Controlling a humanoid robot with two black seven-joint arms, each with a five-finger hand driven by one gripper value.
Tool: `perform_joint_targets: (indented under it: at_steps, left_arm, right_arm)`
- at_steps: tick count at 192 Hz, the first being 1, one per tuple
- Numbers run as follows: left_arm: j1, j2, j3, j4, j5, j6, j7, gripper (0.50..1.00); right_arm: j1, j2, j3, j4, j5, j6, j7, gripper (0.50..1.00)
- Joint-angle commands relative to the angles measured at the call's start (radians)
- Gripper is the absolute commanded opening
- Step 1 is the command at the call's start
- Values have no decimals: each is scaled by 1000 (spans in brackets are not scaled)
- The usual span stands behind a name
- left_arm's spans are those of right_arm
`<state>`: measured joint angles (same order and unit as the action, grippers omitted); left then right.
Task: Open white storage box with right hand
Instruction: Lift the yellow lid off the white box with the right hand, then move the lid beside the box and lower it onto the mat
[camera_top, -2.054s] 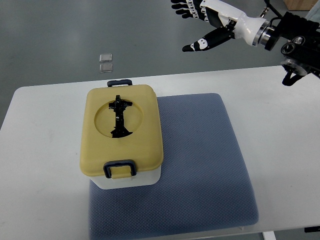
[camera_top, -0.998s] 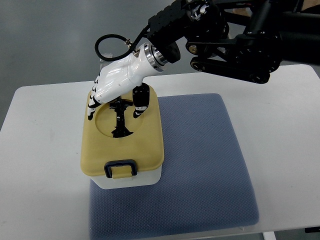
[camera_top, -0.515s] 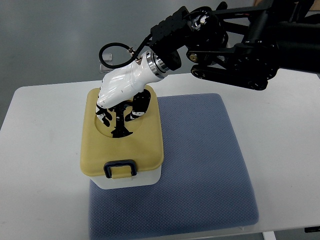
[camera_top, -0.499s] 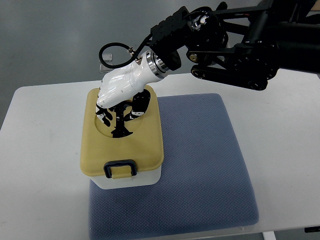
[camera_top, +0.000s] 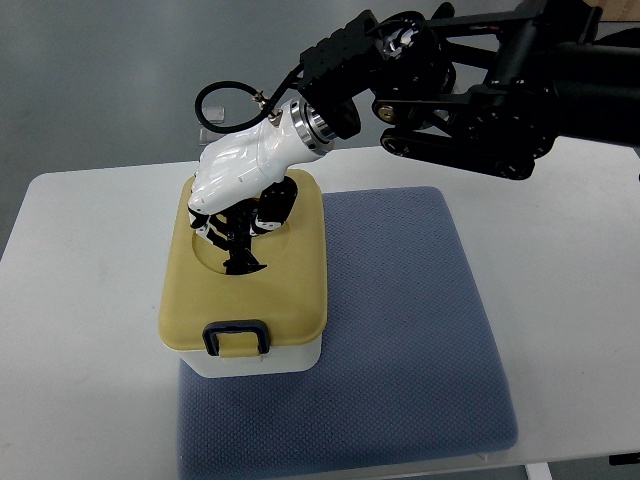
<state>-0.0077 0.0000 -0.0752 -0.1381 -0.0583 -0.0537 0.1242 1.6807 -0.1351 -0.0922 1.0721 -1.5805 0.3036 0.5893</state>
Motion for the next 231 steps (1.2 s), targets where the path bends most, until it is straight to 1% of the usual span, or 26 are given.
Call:
perform_joint_targets:
  at_steps: [1, 71, 95, 140, 164, 200, 231]
  left_arm:
    - [0, 0, 0, 0, 0, 0, 0, 1000]
    - [0, 0, 0, 0, 0, 0, 0, 1000]
    - [0, 0, 0, 0, 0, 0, 0, 1000]
    - [0, 0, 0, 0, 0, 0, 0, 1000]
    - [0, 0, 0, 0, 0, 0, 0, 1000]
    - [0, 0, 0, 0, 0, 0, 0, 1000]
    - [0, 0, 0, 0, 0, 0, 0, 1000]
  right_arm:
    - [1, -3, 3, 0, 5, -1, 3, 500]
    - [10, -24, 84, -3, 11, 0, 4, 500]
    - [8, -83, 124, -8, 13, 2, 7, 500]
    - [-3, -178, 134, -12, 11, -3, 20, 500]
    - [-24, -230, 120, -41, 11, -54, 22, 500]
    - [-84, -321, 123, -66, 10, -77, 22, 500]
    - [-173, -388, 118, -75, 7, -152, 22, 500]
